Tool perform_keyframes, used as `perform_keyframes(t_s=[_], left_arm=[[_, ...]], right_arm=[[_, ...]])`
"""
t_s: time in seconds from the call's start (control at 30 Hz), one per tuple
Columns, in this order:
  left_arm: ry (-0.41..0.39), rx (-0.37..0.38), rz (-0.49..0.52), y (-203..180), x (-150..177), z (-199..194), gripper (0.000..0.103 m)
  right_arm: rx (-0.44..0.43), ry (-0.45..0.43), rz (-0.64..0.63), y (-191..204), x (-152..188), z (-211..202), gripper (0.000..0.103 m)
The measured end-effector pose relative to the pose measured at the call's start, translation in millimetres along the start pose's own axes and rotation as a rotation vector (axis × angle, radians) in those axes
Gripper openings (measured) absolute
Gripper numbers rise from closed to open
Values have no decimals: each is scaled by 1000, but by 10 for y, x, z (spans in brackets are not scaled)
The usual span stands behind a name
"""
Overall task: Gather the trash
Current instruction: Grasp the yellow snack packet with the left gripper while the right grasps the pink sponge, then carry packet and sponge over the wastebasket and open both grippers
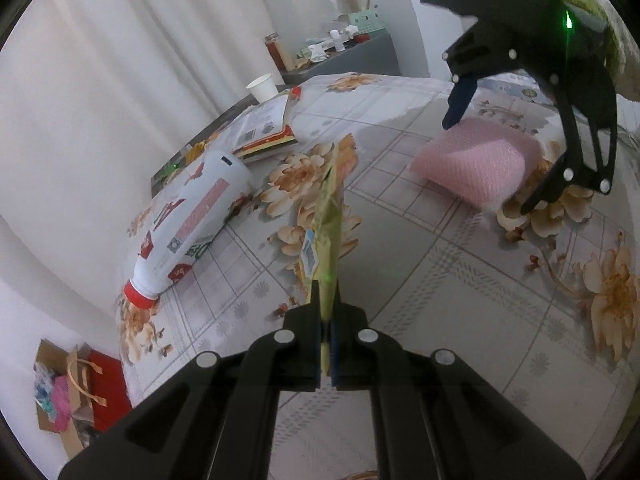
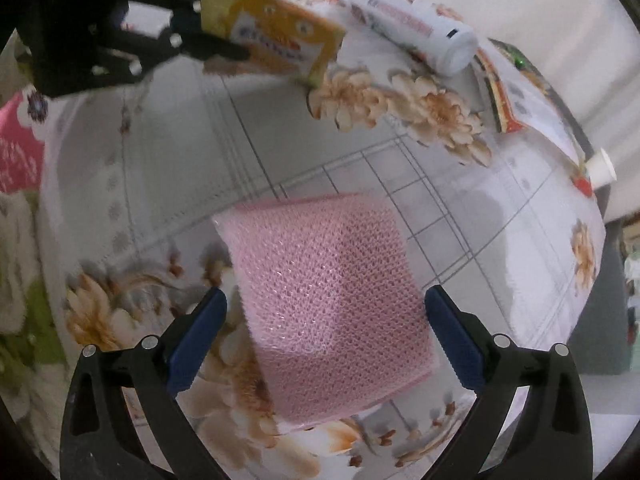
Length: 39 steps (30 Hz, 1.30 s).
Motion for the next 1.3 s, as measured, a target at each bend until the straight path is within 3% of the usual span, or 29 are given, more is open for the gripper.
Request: perform_keyframes(t_s=[0.23,0.33,0.47,0.6,0.87,1.1,1.3], left_arm=[[-10,2,4,-10,3,23,3],[-16,1,4,4,-9,22,3],[-23,-10,9,12,-37,-3,3],[-33,-49,34,-17,-84,-58,3],[-74,-84,71,-195,-254,-264,3],[-156,-58,111,-597,-664,-496,3],[-259,14,217,-1157,-1318,-579,3]], right_arm=[[-76,37,112,-130,21,166,94],[-91,28,138,-141,41,158,86],[-88,25,160,-136,101,115,84],[-10,40,186,-183,188,73,83],[32,-33,294,-165,288,-227,83],[91,-178,560,-281,719,-829,83],[211,-265,920,-485,1621,-1338,83]])
Point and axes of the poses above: each gripper's, at about its wrist camera, not at the fingertips, and z roughly the way its jaws point, y to its left, x to its underside, the point moved 9 cm from there along z, roughly the way its jaws point, and after that the axes turned 11 degrees about x, right-handed, at the moved point
